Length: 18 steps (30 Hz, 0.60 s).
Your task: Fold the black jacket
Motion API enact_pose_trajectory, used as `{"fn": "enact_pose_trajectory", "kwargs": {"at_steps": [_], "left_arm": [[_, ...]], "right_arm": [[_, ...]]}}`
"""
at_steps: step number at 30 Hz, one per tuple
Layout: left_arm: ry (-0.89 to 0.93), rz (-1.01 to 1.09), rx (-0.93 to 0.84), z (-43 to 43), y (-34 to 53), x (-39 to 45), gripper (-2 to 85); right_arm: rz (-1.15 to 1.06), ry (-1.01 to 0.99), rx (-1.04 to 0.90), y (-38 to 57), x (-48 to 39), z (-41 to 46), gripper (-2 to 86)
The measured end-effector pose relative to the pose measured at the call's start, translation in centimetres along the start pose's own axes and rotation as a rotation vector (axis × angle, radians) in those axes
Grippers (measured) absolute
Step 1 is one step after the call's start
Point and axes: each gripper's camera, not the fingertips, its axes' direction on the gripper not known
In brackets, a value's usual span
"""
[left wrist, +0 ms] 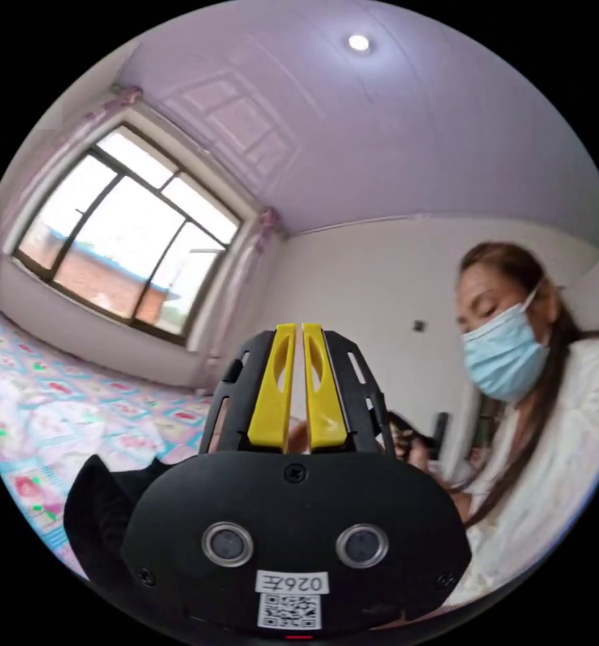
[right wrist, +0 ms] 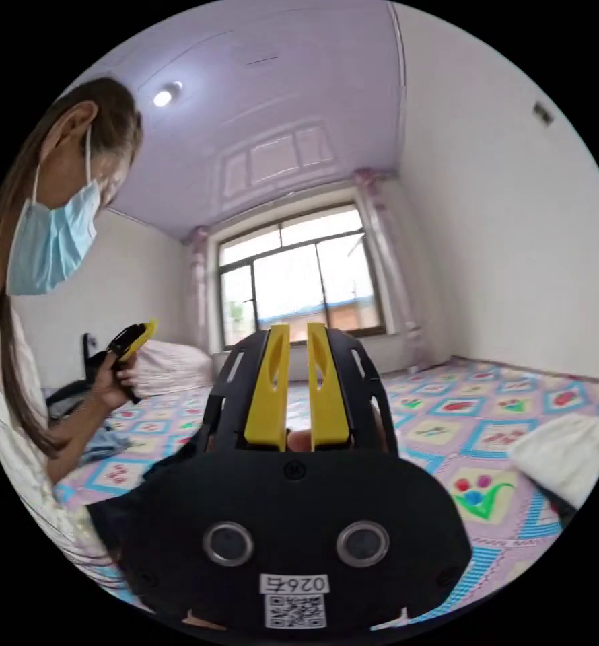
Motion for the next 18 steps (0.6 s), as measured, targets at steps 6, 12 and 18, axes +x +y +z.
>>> {"fn": "enact_pose_trajectory", "kwargs": {"at_steps": [6, 12, 18], "left_arm": [[-0.008, -0.019, -0.134, -8.3, -5.0, -1.4, 0.3], [-0.478, -0.346, -0.399, -16.0, 1.5, -7.8, 11.4], [-0.481, -0.673, -0.56, -20.7, 8.8, -10.8, 11.4]], "right_arm": [[0.072, -0.335, -0.148, 0.6, -8.1, 3.5, -0.9], [-0.024, -0.66, -0.496, 5.8, -20.5, 12.8, -0.9], [-0.324, -0.819, -0.841, 15.5, -37.3, 19.7, 2.4]]}}
